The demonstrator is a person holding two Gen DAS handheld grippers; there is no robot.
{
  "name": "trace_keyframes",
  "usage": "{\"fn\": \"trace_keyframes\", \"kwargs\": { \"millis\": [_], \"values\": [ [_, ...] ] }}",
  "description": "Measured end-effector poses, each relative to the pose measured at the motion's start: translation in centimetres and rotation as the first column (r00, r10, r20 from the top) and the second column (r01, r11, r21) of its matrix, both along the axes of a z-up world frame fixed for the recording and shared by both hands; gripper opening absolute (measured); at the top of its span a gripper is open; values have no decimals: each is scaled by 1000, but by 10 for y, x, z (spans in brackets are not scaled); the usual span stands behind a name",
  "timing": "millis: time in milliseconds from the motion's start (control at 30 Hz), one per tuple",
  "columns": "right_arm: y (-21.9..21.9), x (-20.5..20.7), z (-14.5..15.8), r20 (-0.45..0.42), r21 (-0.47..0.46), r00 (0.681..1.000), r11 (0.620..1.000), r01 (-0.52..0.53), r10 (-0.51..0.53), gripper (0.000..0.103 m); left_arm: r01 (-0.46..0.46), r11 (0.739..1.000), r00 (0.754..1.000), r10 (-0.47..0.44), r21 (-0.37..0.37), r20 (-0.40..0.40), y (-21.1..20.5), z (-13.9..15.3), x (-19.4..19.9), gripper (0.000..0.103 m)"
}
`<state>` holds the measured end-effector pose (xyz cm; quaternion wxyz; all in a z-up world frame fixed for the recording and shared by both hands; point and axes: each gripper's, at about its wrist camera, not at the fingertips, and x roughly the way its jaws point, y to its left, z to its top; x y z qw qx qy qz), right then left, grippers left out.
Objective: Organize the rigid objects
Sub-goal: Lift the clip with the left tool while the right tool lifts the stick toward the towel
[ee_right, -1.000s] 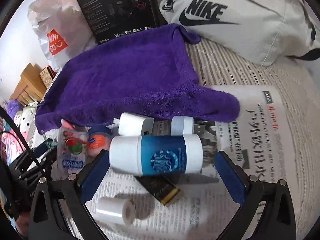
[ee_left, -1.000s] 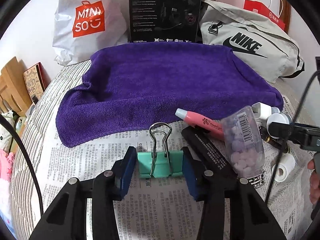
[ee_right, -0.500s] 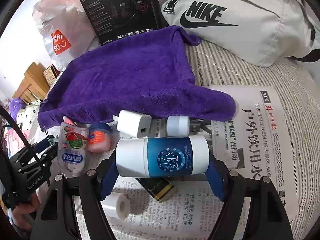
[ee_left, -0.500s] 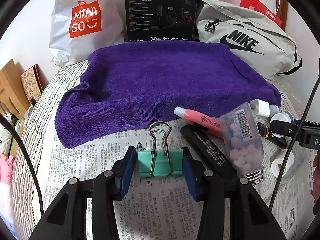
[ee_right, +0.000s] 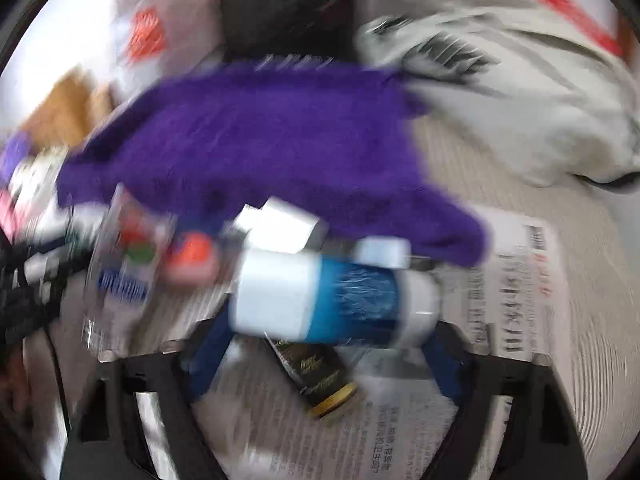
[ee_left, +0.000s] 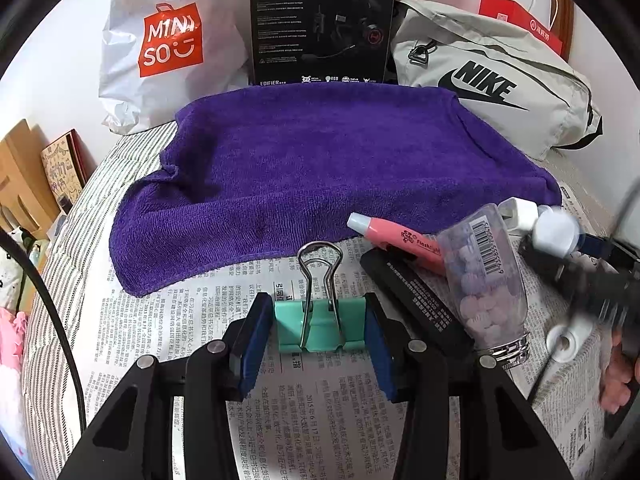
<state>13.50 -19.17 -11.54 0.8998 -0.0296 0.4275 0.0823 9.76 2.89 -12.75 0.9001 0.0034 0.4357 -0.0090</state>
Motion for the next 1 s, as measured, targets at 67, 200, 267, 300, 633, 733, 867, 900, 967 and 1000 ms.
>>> {"fn": "trace_keyframes", "kwargs": {
  "millis": [67,200,267,300,633,733,867,900,967,1000],
  "values": [
    [-18,4,-3,-28,125,999,991,41,-38,82,1,1000,1000,-1,0,0,0,0,0,44],
    [-4,7,-9,-39,4,999,999,-38,38,84,3,1000,1000,-3,6,0,-1,-1,0,44],
    [3,6,-12,-31,-41,998,998,-54,53,85,3,1000,1000,-3,5,1,-1,-1,0,44],
    [0,7,-13,-41,-16,998,999,-48,48,88,3,1000,1000,-3,7,2,-2,-1,0,44],
    [14,12,-18,-63,-41,993,994,-102,100,103,3,1000,1000,-3,7,2,-1,-1,0,44],
    [16,17,-18,-64,-38,993,994,-104,101,103,3,1000,1000,-3,7,2,-1,-1,0,44],
    [9,7,-12,-93,-15,992,996,-91,90,102,3,1000,1000,-3,7,2,-1,-1,0,44],
    [6,4,-10,-99,10,992,997,-81,82,102,4,1000,1000,-4,6,2,-1,-1,0,44],
    [-3,0,-4,-103,89,993,994,-55,64,102,6,1000,1000,-6,4,1,-1,0,0,45],
    [-7,0,-2,-106,116,993,992,-43,56,102,6,1000,1000,-6,3,1,-1,0,0,45]
  ]
}}
